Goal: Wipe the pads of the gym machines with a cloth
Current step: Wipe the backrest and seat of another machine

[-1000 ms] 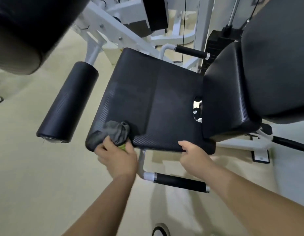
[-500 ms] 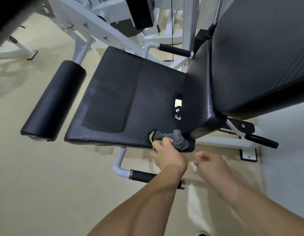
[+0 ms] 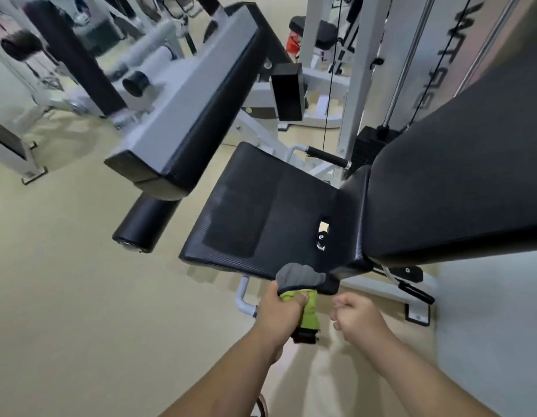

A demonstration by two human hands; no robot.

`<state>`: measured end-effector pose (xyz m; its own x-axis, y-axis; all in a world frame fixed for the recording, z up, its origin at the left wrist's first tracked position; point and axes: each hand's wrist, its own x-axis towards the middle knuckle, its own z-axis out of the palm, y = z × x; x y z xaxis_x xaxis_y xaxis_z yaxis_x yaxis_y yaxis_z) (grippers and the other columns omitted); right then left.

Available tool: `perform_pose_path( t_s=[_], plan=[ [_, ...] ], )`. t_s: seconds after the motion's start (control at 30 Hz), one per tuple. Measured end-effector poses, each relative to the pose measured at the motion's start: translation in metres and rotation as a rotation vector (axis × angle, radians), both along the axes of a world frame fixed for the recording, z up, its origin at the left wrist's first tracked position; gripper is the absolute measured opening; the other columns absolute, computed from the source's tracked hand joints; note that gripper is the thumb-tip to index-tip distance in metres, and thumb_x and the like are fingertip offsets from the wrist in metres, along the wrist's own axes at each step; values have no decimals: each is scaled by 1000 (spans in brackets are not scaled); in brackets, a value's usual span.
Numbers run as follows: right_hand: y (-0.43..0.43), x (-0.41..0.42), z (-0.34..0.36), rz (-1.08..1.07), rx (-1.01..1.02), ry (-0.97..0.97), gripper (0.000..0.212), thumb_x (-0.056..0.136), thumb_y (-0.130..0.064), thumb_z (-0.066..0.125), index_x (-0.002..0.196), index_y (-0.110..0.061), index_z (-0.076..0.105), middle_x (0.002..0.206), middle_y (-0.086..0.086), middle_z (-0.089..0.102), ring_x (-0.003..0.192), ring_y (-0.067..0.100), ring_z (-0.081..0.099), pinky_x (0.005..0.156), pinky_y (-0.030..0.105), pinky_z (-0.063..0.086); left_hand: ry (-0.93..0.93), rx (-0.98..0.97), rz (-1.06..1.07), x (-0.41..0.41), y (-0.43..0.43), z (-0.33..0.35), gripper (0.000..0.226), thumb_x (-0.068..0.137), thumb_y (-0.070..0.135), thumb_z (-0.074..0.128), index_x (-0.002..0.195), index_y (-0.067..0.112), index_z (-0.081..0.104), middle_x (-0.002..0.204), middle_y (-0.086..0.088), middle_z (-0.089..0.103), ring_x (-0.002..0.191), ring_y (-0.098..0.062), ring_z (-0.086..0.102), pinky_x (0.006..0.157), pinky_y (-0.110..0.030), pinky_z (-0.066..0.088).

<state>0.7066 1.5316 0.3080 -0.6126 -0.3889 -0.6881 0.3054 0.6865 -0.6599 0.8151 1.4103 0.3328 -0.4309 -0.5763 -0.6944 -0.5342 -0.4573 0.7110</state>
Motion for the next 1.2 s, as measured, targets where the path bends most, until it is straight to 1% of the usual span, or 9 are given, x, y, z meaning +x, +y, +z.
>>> perform_pose_path(
  t_s=[0.1,0.2,0.27,0.37,0.57,0.7,0.83,1.1,1.2],
  plan=[
    [-3,17,41,-13,-2,13,24,89,-12,48,92,-24,69,95,3,72,84,25,60,71,31,43,10,30,26,23,6,49,27,91,21,71,115,26,60,106,-10,74,93,-34,75,76,-55,63],
    [-25,34,88,61,-72,113,18,82,-22,47,74,-14,61,73,0,59,72,20,51,67,33,39,65,55,90,47,1,89,23,94,18,69,115,22,62,105,-15,74,87,-35,75,59,-46,62],
    [-42,41,112,96,-110,172,23,76,-29,44,68,-14,59,65,5,56,67,20,49,64,33,39,76,53,114,59,-4,105,19,95,17,67,113,20,63,105,-15,75,88,-34,75,62,-45,63],
    [-68,61,139,164,-135,217,24,79,-30,47,65,-14,58,68,13,60,66,19,51,62,34,41,107,77,169,85,-20,121,17,94,18,67,111,17,67,101,-13,78,87,-31,76,64,-42,62],
    [-144,110,156,234,-167,178,42,89,-49,57,67,-14,57,66,-1,50,65,14,50,65,31,41,142,61,215,137,-100,139,22,91,29,71,109,17,71,97,-11,79,81,-28,75,61,-36,58],
    [-209,156,147,189,-168,122,36,97,-42,59,69,-19,54,66,1,51,63,15,51,63,31,41,157,28,176,178,-174,143,28,91,38,72,111,18,74,96,-7,80,87,-26,78,72,-41,64],
    [-281,201,141,43,-161,64,32,99,-40,60,78,-16,66,75,1,65,70,16,65,61,32,47,171,65,109,219,-257,145,19,97,33,68,104,18,76,88,-6,80,74,-19,77,53,-26,56],
    [-351,203,144,-175,-140,80,29,98,-39,61,76,-20,62,73,0,65,68,15,63,64,33,49,119,98,46,220,-350,145,16,99,24,63,109,12,66,99,-21,73,71,-35,72,44,-30,51],
    [-366,181,138,-206,-151,59,28,98,-36,60,74,-20,59,69,-1,61,64,16,57,62,32,45,75,80,-9,200,-368,136,13,99,19,59,110,14,62,104,-22,71,56,-27,72,48,-34,54]
  ],
)
